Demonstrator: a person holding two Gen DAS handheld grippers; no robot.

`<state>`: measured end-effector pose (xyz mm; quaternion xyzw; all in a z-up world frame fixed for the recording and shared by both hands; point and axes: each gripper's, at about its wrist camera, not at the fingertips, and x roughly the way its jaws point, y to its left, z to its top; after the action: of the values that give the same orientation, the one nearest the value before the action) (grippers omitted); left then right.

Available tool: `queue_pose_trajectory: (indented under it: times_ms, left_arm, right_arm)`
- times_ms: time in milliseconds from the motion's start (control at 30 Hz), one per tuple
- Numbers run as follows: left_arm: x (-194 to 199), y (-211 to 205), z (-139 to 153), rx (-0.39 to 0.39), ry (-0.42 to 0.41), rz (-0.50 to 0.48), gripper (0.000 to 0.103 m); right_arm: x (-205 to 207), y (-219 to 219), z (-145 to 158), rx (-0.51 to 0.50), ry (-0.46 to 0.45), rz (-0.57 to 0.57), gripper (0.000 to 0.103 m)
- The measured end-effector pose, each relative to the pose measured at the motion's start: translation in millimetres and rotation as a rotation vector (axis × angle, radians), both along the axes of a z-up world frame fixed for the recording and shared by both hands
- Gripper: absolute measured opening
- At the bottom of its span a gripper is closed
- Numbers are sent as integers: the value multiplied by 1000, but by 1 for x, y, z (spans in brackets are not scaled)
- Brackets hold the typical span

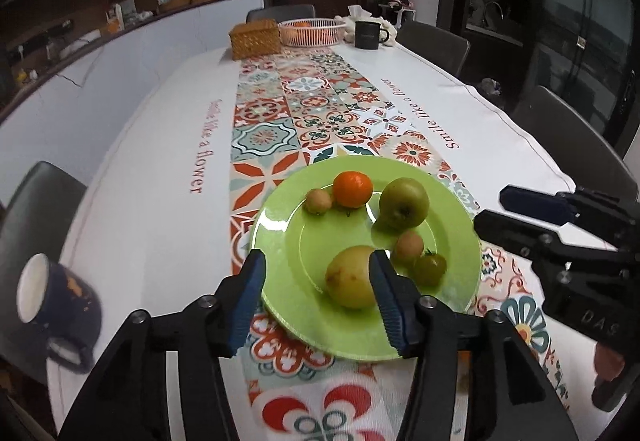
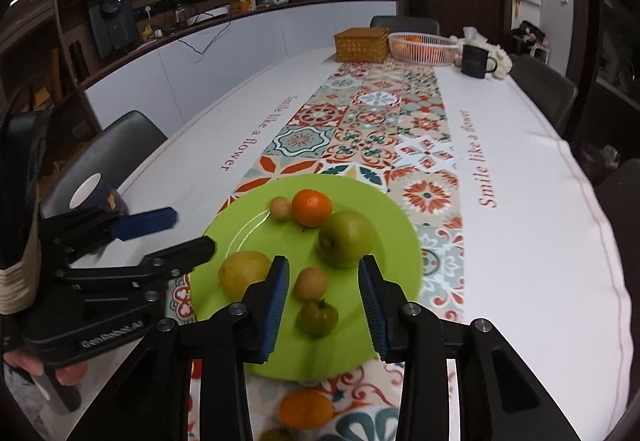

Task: Organize fruits
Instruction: 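Lift both tools off the plate and move them toward the loose oranges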

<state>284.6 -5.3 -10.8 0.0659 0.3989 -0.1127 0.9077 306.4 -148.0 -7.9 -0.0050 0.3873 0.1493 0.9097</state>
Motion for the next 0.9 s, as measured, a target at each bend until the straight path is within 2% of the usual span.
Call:
queue_pose_trajectory:
  times_ms: [100,267,467,533,667,900]
  left_arm:
    - [-18,-3,9,22,-32,-5,57]
    - [-46,-9,25,27,-78,-4,64]
    - [-80,-14,45,16,-135,26,71]
    - [-92,-17,48,13,-148,39,73]
    - [-112,-23,52,11,-168,43,77]
    - [-141,-37,50,20,-188,30,80]
  right_arm:
    - [-23,-5,10,-10,-38,1,42]
    - [-46,-12,22,-3,-73,2,44]
    - [-77,-22,41,7,-127,12,53]
    - [-83,-26,45,9,-139,16,58]
    - [-99,-34,55,-1,-171,45,59]
    - [-122,-46,60,-35,-202,88,59]
